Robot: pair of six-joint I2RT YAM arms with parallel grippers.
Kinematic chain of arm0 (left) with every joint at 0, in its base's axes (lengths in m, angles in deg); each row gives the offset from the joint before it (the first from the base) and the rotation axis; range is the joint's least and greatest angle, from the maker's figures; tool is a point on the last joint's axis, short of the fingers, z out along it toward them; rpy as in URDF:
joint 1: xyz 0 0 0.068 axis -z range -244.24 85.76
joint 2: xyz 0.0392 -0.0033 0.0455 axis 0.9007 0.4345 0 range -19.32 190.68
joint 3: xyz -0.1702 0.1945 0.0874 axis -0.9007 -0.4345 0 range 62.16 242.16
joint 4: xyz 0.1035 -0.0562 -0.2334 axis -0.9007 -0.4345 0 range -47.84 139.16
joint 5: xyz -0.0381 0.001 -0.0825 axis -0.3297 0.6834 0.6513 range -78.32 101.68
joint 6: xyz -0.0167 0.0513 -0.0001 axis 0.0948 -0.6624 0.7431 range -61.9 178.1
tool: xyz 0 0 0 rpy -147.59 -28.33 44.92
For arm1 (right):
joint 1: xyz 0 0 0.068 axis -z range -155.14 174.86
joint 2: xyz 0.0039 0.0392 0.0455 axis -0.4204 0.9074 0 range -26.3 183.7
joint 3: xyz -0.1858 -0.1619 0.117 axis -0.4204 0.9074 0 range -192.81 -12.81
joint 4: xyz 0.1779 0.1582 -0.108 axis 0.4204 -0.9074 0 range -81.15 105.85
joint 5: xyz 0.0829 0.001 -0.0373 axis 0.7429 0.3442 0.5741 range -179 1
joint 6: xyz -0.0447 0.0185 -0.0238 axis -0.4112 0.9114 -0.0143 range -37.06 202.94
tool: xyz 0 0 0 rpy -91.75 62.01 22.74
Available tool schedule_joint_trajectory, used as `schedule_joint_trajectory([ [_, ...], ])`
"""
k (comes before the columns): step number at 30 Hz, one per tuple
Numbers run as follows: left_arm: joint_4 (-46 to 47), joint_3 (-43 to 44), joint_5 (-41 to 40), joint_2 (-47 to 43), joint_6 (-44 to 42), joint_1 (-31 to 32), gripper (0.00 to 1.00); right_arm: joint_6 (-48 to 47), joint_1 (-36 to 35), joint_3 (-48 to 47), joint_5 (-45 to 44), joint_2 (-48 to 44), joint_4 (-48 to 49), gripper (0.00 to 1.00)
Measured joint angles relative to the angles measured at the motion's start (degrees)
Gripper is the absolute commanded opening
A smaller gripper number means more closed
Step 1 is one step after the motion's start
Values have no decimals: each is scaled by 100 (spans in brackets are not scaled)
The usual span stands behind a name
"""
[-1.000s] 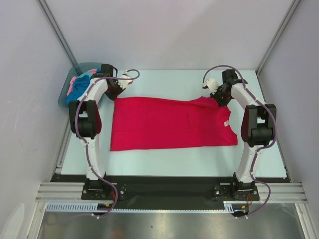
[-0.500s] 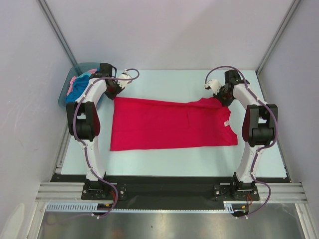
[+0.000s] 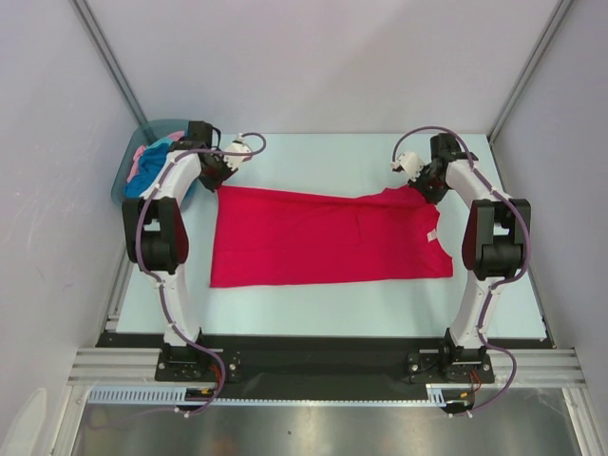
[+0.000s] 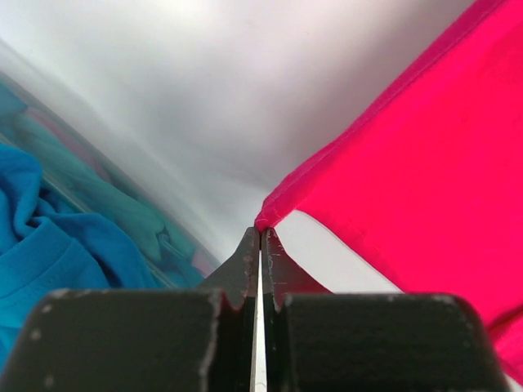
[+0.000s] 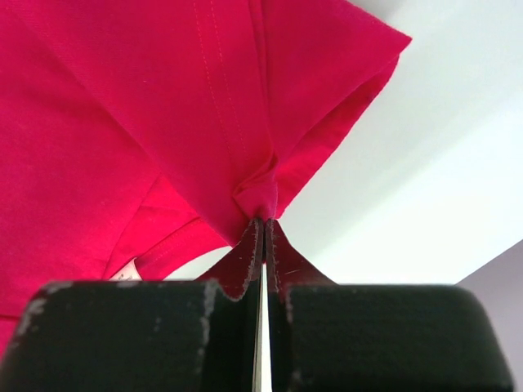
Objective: Fold and stack the t-shirts
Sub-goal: Fold the tshirt
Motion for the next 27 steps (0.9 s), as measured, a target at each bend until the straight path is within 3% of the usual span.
schedule_joint_trajectory([
  [27,-586,-610,26,-389,-750,33,0,-498,11,-85,105,-525,-1134,0],
])
